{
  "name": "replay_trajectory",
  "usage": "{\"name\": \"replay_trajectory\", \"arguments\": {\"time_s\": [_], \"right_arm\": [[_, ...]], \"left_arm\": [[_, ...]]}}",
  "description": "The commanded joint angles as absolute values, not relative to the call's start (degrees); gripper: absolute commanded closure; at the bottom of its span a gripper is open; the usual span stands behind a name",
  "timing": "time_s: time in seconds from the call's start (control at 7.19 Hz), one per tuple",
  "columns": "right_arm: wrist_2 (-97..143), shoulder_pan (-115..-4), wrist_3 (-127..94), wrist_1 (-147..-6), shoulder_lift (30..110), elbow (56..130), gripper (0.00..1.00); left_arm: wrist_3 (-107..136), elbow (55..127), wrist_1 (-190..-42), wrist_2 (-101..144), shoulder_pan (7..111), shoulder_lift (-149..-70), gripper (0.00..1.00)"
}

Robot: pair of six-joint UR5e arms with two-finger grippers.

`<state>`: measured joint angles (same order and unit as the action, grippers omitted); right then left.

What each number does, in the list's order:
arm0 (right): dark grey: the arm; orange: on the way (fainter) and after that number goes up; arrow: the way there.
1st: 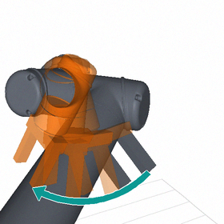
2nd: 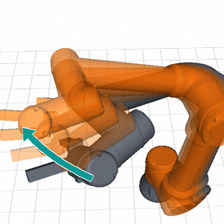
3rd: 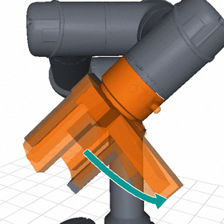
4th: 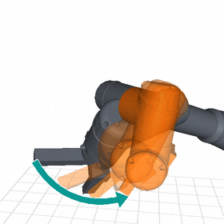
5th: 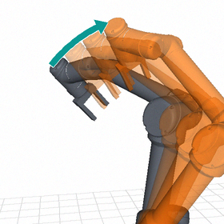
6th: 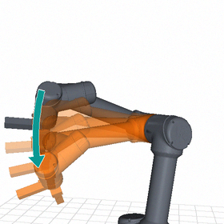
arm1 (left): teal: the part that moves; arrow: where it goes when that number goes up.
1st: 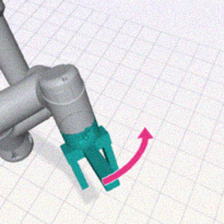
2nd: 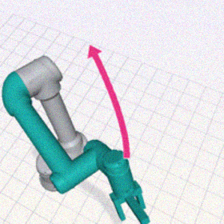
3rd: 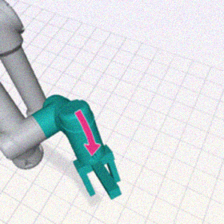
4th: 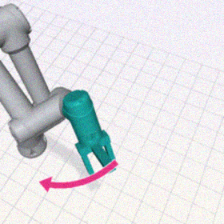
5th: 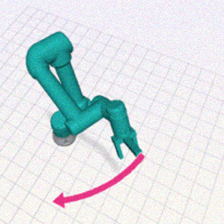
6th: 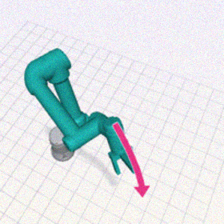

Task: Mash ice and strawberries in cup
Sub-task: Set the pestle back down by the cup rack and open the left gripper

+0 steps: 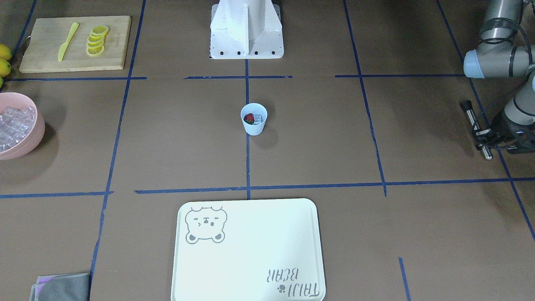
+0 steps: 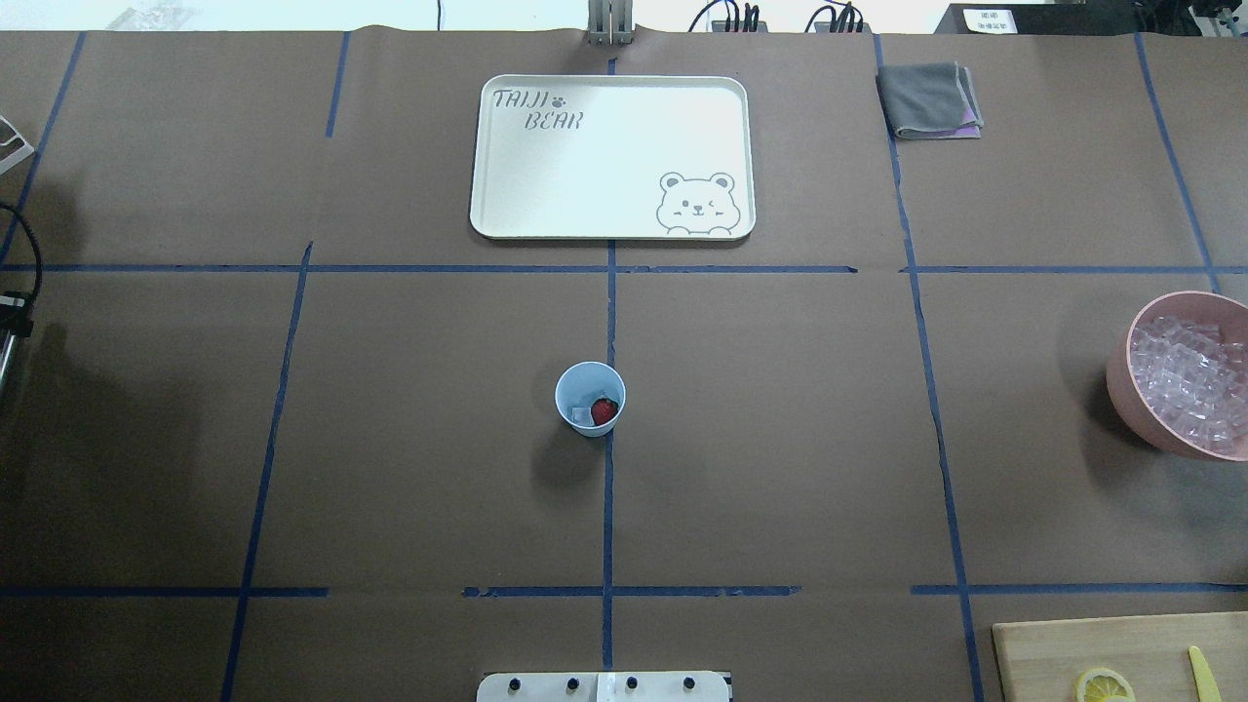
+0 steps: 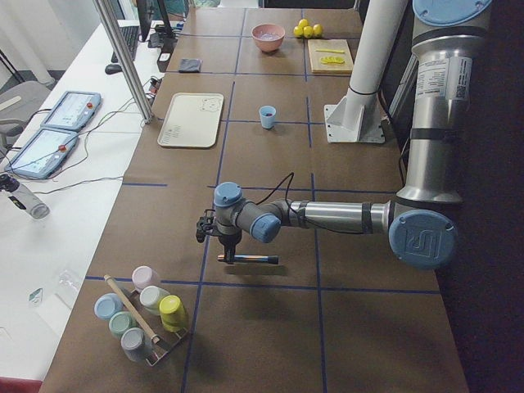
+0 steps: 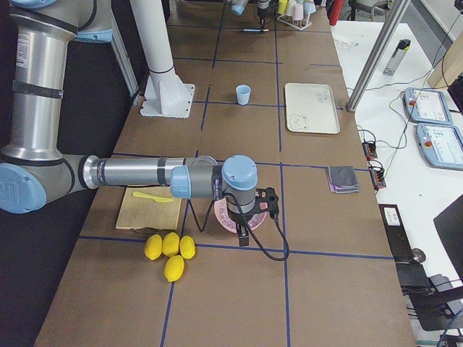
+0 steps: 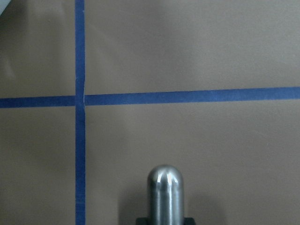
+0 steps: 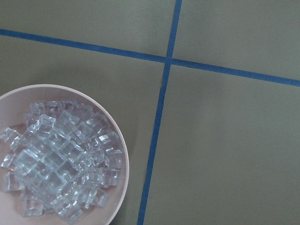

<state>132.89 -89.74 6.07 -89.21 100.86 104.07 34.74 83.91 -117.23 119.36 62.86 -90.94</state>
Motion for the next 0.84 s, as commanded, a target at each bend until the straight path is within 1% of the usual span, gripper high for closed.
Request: {"name": "replay_trajectory", "arguments": {"time_s": [0.0, 0.14, 0.28, 0.42, 0.7], "right_arm": [[132.9, -89.7, 6.1, -89.2, 100.9, 104.1, 0.0], [132.9, -89.7, 6.1, -89.2, 100.9, 104.1, 0.0], [132.9, -89.7, 6.1, -89.2, 100.9, 104.1, 0.0], [132.8, -89.7, 6.1, -89.2, 100.9, 104.1, 0.0], [132.9, -89.7, 6.1, -89.2, 100.9, 104.1, 0.0]], "left_arm": [[34.8, 83.2, -119.1, 119.4, 62.8, -91.0, 0.97], [34.5, 82.8, -119.3, 119.4, 62.8, -91.0, 0.92], [34.2, 82.8, -119.4, 119.4, 62.8, -91.0, 0.58], [34.1, 82.7, -119.4, 119.3, 62.8, -91.0, 0.01], [34.1, 83.1, -119.3, 119.5, 62.7, -91.1, 0.0]]}}
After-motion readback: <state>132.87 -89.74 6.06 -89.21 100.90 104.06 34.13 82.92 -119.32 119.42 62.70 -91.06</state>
